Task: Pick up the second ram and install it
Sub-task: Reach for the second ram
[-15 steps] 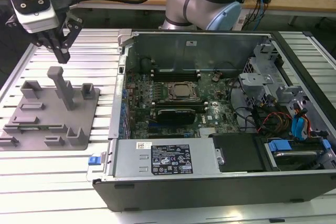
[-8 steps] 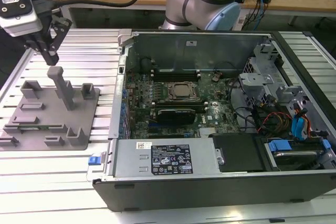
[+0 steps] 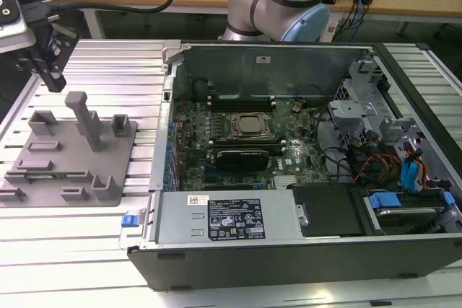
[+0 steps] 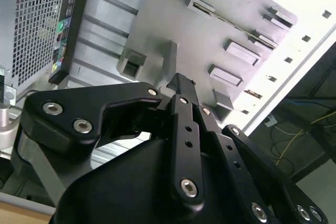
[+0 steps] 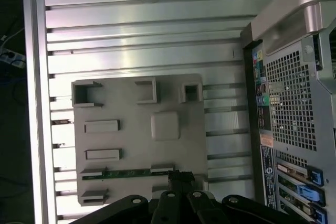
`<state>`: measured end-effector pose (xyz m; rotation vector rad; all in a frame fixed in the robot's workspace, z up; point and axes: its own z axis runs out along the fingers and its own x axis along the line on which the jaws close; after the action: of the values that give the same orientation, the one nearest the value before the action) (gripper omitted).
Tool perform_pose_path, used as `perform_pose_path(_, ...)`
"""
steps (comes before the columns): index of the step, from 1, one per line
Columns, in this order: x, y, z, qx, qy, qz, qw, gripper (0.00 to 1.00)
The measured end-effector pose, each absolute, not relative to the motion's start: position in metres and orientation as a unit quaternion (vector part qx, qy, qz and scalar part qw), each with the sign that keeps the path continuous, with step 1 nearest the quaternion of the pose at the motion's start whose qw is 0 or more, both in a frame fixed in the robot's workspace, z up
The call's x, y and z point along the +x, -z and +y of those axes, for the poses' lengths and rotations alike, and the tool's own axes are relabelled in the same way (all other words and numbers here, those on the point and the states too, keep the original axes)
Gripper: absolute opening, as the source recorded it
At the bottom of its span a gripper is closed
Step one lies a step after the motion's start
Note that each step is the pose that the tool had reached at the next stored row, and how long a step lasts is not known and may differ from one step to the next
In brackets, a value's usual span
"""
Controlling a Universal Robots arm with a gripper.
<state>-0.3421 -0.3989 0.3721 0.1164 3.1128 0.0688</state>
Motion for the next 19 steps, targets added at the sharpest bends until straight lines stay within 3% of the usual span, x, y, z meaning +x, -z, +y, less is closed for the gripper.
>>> perform_pose_path(19, -0.377, -0.341, -0.416, 0.037, -0.022, 0.999, 0.013, 0.08)
